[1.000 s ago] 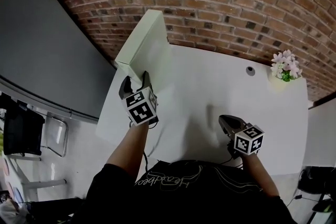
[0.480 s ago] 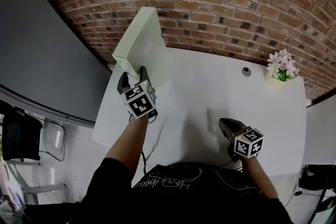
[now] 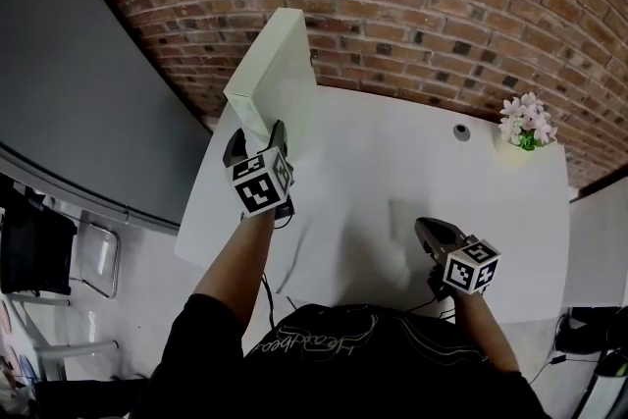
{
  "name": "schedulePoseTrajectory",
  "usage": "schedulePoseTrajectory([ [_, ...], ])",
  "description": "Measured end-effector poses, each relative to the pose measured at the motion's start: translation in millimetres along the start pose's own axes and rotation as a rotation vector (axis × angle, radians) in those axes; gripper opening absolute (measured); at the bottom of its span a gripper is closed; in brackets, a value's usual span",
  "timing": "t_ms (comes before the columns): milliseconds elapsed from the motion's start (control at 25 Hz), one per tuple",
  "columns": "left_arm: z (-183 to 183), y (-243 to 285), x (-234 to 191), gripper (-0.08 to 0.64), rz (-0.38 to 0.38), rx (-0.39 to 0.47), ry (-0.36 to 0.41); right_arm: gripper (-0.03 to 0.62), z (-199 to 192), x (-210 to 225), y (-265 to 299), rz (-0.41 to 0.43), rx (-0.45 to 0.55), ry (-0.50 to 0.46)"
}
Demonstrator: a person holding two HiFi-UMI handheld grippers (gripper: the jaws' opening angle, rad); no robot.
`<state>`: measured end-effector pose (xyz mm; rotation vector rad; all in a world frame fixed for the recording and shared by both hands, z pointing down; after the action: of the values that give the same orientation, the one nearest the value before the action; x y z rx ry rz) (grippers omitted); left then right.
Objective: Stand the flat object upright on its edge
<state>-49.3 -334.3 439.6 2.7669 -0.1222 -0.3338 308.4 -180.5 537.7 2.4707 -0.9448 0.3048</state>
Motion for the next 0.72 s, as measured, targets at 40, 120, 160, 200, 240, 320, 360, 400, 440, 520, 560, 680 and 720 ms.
schedulePoseTrajectory([
  [40, -2, -5, -2, 0.327, -0.014, -0.009, -0.007, 0.006, 1, -4, -2, 0.005, 0.01, 0.0],
  [120, -6, -17, -6, 0.327, -0.051, -0.036, -0.023, 0.006, 6, -13, -8, 0.011, 0.032, 0.0],
  [160, -9, -24, -7, 0.327, -0.076, -0.054, -0.032, 0.006, 9, -17, -11, 0.011, 0.043, -0.002],
  [200, -13, -33, -8, 0.327, -0.108, -0.074, -0.038, 0.006, 12, -22, -14, 0.011, 0.053, -0.004],
  [240, -18, -43, -7, 0.327, -0.149, -0.1, -0.038, 0.006, 15, -29, -16, 0.015, 0.06, -0.007],
  [320, -32, -68, -2, 0.325, -0.263, -0.18, -0.015, 0.006, 22, -44, -22, 0.039, 0.07, -0.016],
  [360, -40, -82, 3, 0.325, -0.333, -0.23, -0.002, 0.006, 26, -54, -25, 0.059, 0.073, -0.021],
  [400, -48, -97, 8, 0.325, -0.407, -0.277, 0.005, 0.006, 32, -65, -28, 0.082, 0.076, -0.024],
  [440, -53, -114, 12, 0.324, -0.483, -0.314, 0.003, 0.006, 37, -77, -30, 0.107, 0.08, -0.026],
  [520, -56, -150, 19, 0.315, -0.627, -0.349, -0.018, 0.006, 48, -105, -34, 0.157, 0.086, -0.038],
  [560, -54, -167, 20, 0.282, -0.691, -0.353, -0.027, 0.006, 52, -120, -35, 0.18, 0.088, -0.049],
  [680, -47, -213, 18, 0.245, -0.843, -0.36, -0.045, 0.006, 65, -170, -37, 0.255, 0.103, -0.084],
  [720, -44, -226, 16, 0.244, -0.88, -0.361, -0.053, 0.006, 68, -188, -38, 0.281, 0.111, -0.094],
])
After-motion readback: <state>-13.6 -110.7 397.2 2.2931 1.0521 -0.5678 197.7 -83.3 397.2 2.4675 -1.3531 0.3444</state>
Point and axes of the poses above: the fingertips, and each gripper's own axes: y forward along the fingers, x to its right, z out of its top, the point moved 3 cm from there along -y, backward along the fingers, and after that the axes turned 6 degrees about -y, right-handed, at the moved point
